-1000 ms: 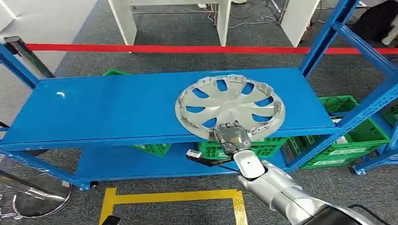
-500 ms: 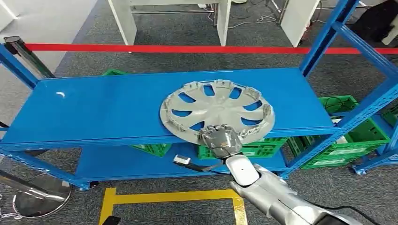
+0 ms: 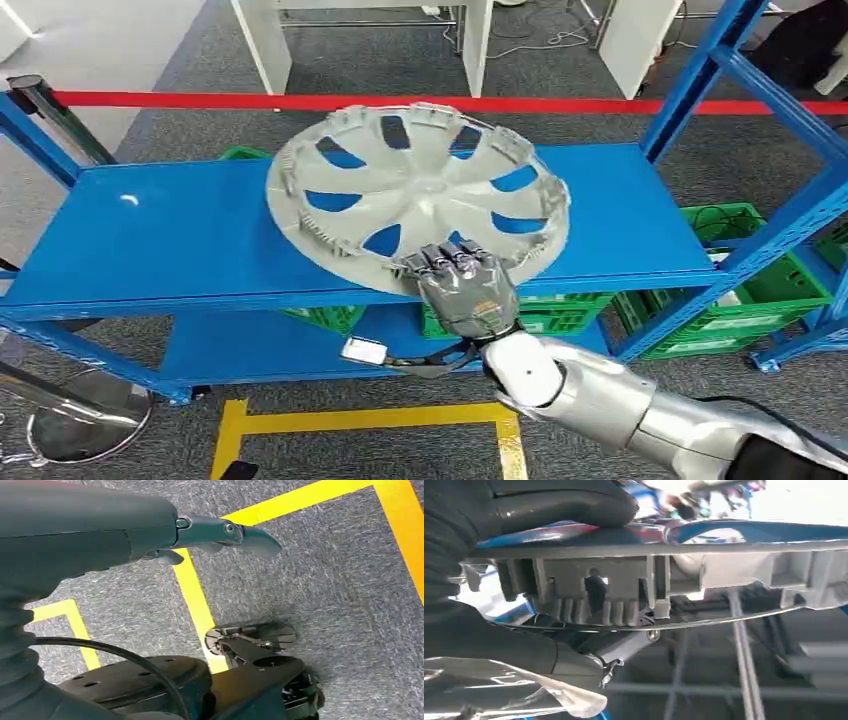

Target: Take the parts from the cabinet and place them on the table.

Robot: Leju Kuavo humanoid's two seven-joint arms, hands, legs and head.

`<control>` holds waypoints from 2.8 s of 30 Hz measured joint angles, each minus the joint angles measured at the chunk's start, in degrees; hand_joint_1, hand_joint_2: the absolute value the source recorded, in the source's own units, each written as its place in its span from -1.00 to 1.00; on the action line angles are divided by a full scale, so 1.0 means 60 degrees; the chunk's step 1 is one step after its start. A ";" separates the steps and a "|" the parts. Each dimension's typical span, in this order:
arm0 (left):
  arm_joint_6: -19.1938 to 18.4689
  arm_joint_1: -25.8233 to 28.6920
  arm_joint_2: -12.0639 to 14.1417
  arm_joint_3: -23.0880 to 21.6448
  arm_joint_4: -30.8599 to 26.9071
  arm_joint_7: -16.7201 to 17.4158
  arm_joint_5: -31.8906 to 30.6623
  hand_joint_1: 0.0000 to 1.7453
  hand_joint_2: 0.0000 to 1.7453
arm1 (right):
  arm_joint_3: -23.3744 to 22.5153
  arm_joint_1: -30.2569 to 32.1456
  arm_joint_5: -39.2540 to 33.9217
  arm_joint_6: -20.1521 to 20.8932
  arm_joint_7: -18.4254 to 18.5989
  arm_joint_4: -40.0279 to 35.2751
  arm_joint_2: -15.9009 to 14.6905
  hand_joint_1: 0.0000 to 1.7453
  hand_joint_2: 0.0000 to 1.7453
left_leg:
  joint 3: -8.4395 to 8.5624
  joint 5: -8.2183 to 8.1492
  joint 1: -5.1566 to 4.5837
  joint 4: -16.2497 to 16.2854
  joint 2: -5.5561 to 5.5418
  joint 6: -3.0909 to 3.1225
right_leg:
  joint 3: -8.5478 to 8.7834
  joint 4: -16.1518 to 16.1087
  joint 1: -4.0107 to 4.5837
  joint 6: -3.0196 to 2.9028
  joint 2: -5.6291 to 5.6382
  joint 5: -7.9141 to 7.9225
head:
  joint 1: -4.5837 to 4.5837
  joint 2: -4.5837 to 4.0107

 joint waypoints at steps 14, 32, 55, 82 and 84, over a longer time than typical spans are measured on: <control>-0.0044 -0.0017 -0.0055 0.0073 0.0000 -0.0015 -0.0146 -1.00 1.00 | 0.1426 -0.1214 -0.0004 0.0142 0.0004 -0.1517 -0.0737 1.00 1.00 | -0.0004 0.0000 0.0001 0.0006 0.0002 0.0001 | 0.0000 0.0000 0.0000 0.0012 0.0010 0.0008 | 0.0000 0.0000; 0.0007 -0.0026 -0.0080 0.0222 0.0000 0.0044 -0.0255 -1.00 1.00 | 0.3039 -0.1025 -0.0011 0.0080 -0.0314 -0.1094 -0.0442 1.00 1.00 | -0.0013 0.0000 0.0001 0.0006 0.0001 0.0001 | -0.0002 0.0000 0.0001 0.0011 0.0005 0.0007 | 0.0004 0.0000; -0.0116 -0.0047 -0.0073 0.0240 0.0000 -0.0018 -0.0332 -1.00 1.00 | 0.2959 -0.0756 -0.0007 0.0127 -0.1279 -0.0727 -0.0150 1.00 1.00 | -0.0014 0.0001 0.0002 0.0007 0.0001 0.0003 | -0.0002 0.0000 0.0001 0.0012 0.0004 0.0008 | 0.0000 0.0000; -0.0200 -0.0049 -0.0040 0.0379 0.0004 0.0029 -0.0372 -1.00 1.00 | 0.2319 -0.0417 -0.0007 0.0291 -0.2238 -0.0767 -0.0117 1.00 1.00 | -0.0065 -0.0020 -0.0031 0.0110 0.0001 0.0066 | -0.0006 -0.0023 -0.0033 0.0083 0.0006 0.0045 | 0.0000 0.0000; -0.0226 -0.0048 -0.0033 0.0415 0.0004 0.0044 -0.0430 -1.00 1.00 | 0.1741 -0.0073 -0.0011 0.0531 -0.3195 -0.0810 -0.0114 1.00 1.00 | -0.0094 -0.0021 -0.0048 0.0141 0.0001 0.0118 | -0.0015 -0.0036 -0.0051 0.0129 0.0007 0.0065 | -0.0004 0.0000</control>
